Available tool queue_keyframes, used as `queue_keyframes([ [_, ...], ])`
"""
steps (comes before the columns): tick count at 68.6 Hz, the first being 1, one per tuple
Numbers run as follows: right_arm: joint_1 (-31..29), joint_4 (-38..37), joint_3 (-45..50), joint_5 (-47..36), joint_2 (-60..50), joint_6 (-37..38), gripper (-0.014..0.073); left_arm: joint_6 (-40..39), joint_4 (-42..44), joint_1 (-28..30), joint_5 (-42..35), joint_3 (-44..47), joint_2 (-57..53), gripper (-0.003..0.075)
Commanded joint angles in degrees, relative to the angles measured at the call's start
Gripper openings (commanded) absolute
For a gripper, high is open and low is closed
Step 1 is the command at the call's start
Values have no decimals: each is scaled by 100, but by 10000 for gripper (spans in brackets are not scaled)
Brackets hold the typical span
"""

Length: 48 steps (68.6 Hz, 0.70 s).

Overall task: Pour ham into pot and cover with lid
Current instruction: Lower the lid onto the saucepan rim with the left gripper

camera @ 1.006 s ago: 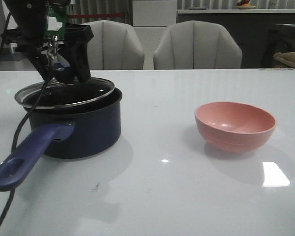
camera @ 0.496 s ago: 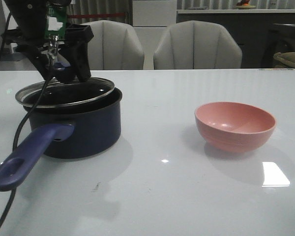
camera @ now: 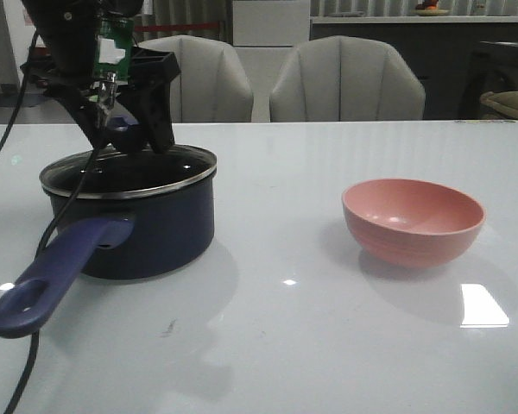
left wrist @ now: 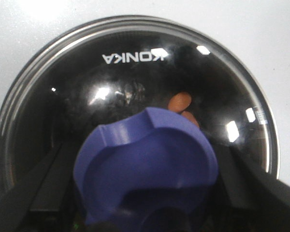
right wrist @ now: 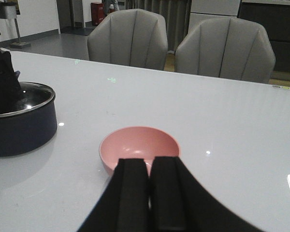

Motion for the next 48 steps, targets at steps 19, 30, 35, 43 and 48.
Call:
queue_keyframes([
  [19, 7, 28, -158, -484, 69, -66, 155, -79, -188, -54, 115, -91, -220, 446],
  [30, 7, 28, -158, -484, 69, -66, 155, -79, -188, -54, 115, -91, -220, 546],
  [35, 7, 28, -158, -484, 69, -66, 155, -79, -188, -54, 115, -114, -220, 575],
  [43, 7, 28, -158, -484, 69, -66, 155, -79, -188, -54, 115, -250, -220, 574],
  [48, 7, 28, -158, -484, 69, -66, 155, -79, -188, -54, 123, -414, -220, 573],
])
